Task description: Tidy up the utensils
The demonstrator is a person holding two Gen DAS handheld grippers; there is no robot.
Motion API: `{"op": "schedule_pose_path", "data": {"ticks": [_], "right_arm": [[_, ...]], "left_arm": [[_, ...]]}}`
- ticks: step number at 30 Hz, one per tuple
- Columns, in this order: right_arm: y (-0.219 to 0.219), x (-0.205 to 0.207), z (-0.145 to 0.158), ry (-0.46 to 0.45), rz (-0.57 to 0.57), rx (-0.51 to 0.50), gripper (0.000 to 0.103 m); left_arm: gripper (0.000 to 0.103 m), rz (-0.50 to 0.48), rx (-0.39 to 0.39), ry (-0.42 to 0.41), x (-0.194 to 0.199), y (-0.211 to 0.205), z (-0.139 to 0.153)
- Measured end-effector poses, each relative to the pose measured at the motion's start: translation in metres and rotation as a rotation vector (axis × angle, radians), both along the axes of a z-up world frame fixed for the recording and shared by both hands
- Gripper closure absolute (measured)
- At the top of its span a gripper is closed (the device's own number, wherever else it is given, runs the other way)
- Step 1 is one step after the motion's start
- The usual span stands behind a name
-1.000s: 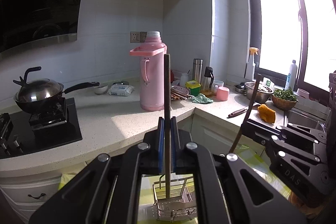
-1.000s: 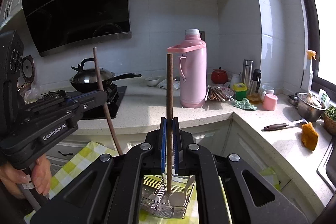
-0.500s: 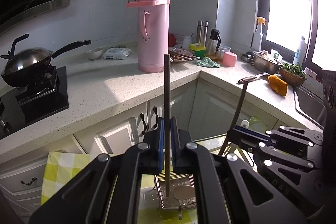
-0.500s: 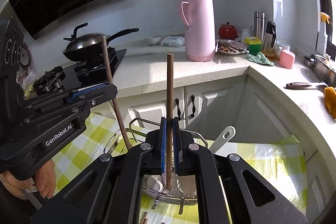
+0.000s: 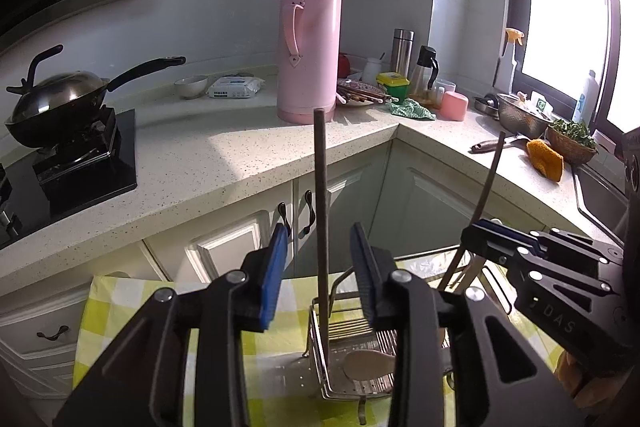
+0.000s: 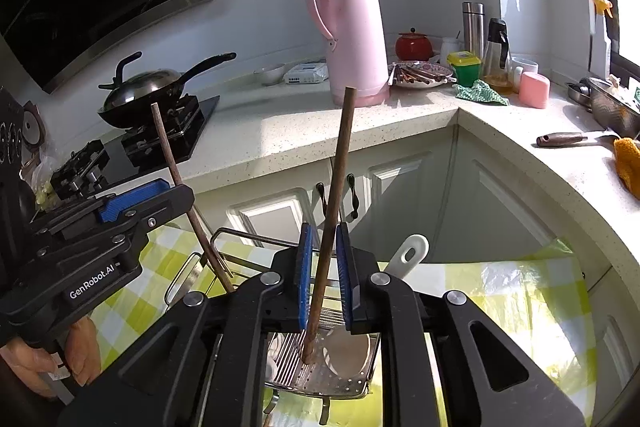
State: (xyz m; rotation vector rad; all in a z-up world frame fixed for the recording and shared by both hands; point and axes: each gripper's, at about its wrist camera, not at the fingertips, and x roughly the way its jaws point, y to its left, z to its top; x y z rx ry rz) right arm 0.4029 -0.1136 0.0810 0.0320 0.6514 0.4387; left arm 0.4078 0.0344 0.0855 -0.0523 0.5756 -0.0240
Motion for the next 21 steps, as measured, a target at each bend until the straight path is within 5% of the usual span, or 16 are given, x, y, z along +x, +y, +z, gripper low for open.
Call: {"op": "schedule_pose_path", "data": {"ticks": [3, 12, 21], "right_arm": [[-0.008, -0.004, 0.004, -0.026, -0.012, 0.034, 0.071], [-0.037, -0.046, 0.028, -0.113, -0.06, 0.092, 0.071], [-0.073, -0.128, 0.006, -0.127, -0.1, 0.126, 0.071]], "left_arm": [[0.066, 0.011, -0.017, -0.011, -0.005, 0.005, 0.002], [0.023, 0.131, -0.036, -0.118, -0.069, 0.027, 0.015], [0.014, 0.232, -0.022, -0.131, -0.176, 0.037, -0.011]]}}
